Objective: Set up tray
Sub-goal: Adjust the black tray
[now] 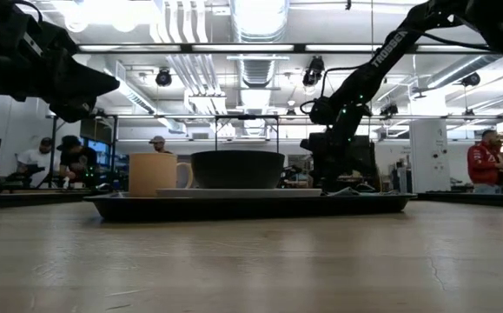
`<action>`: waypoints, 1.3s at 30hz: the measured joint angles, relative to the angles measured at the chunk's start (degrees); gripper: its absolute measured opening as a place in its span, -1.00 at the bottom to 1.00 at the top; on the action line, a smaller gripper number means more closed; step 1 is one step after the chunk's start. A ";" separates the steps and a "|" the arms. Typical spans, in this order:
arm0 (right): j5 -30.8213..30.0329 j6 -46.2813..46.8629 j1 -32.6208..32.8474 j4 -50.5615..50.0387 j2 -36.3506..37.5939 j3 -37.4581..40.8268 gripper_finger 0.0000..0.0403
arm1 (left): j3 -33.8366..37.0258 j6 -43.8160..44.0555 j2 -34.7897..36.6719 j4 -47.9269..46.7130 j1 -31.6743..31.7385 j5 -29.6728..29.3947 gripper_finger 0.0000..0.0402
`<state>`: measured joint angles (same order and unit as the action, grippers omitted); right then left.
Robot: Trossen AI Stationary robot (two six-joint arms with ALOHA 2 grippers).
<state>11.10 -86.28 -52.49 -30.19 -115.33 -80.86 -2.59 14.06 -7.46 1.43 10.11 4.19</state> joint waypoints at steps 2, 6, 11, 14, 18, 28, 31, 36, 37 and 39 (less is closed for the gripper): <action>-0.05 -0.02 0.00 0.30 0.00 -0.03 -0.44 | 0.00 0.00 0.00 0.00 0.00 -0.08 -1.00; -0.25 -1.67 0.00 0.30 0.00 0.84 -0.46 | 0.00 0.00 0.00 0.00 0.00 -0.10 -1.00; -0.34 -3.31 0.95 0.37 0.00 2.19 -0.47 | 0.00 0.00 0.00 0.00 0.00 -0.10 -1.00; -0.14 -3.34 1.75 1.42 0.00 2.89 -0.50 | 0.00 0.00 0.00 0.00 0.00 -0.12 -1.00; -0.18 -3.41 2.51 5.84 0.00 4.78 -0.54 | 0.00 0.00 0.00 0.00 0.00 -0.10 -1.00; -2.74 9.35 2.74 5.11 0.04 5.33 -0.56 | 0.00 0.00 0.00 -0.02 0.00 -0.12 -1.00; -6.57 20.32 2.20 5.04 0.86 4.20 -0.58 | 0.00 0.00 -0.01 -0.02 0.00 -0.12 -1.00; -6.26 45.91 1.38 3.16 3.51 3.30 -0.62 | 0.00 0.02 -0.01 -0.02 0.00 -0.12 -1.00; -6.31 51.73 1.38 2.64 4.22 3.30 -0.62 | 0.00 0.00 -0.02 -0.02 0.00 -0.12 -1.00; -6.35 63.99 1.36 1.57 5.73 3.30 -0.63 | 0.00 0.02 -0.02 -0.02 0.00 -0.12 -1.00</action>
<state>4.75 -22.29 -51.13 -28.62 -109.60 -77.56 -2.59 14.09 -7.48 1.41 10.11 4.08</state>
